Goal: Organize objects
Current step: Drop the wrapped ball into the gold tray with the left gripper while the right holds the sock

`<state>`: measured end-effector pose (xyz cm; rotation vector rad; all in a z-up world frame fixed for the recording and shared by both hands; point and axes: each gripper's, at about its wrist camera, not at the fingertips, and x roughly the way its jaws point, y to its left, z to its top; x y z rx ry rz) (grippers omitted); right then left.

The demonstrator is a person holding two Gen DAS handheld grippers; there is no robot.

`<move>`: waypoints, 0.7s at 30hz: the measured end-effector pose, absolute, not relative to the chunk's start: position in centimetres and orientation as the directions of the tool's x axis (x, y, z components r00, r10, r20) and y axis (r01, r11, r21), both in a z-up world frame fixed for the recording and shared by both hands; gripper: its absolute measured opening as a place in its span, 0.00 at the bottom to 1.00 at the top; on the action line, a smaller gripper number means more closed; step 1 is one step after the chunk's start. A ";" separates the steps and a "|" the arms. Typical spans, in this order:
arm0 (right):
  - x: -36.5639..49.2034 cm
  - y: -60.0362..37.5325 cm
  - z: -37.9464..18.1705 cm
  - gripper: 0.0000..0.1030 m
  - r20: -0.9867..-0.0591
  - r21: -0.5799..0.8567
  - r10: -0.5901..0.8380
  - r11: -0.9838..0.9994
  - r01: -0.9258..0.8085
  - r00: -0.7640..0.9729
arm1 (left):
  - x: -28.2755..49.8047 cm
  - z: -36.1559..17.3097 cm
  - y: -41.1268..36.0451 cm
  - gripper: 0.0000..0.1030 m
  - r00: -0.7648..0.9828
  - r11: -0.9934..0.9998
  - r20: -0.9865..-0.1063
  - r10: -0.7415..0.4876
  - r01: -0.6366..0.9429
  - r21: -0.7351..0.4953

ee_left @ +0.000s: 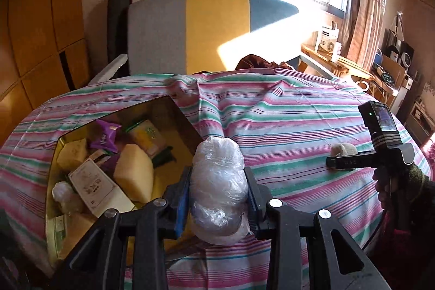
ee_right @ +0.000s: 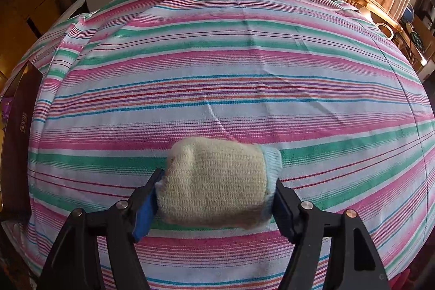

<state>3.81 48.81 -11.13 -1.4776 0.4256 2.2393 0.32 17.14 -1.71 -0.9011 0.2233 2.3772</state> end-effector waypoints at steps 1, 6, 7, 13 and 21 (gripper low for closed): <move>3.7 48.7 -11.1 0.71 -0.921 0.018 0.181 -0.866 -0.500 -0.346 | 0.1 -1.8 16.6 0.34 -0.605 -0.824 -0.654 0.454 -0.565 -0.050; 3.5 48.5 -11.2 0.71 -0.917 0.001 0.196 -0.871 -0.491 -0.348 | -1.2 -2.3 12.7 0.34 -0.607 -0.859 -0.667 0.432 -0.502 -0.099; 3.5 48.4 -11.2 0.71 -0.916 -0.003 0.199 -0.872 -0.490 -0.348 | -1.5 -2.3 11.5 0.34 -0.614 -0.868 -0.665 0.426 -0.485 -0.109; 3.2 48.1 -11.3 0.71 -0.915 -0.022 0.212 -0.877 -0.480 -0.344 | -3.9 -1.4 1.7 0.34 -0.662 -0.929 -0.653 0.367 -0.297 -0.221; 3.1 47.9 -11.3 0.71 -0.914 -0.038 0.221 -0.881 -0.472 -0.340 | -2.9 -3.2 -1.0 0.34 -0.626 -0.921 -0.676 0.389 -0.291 -0.261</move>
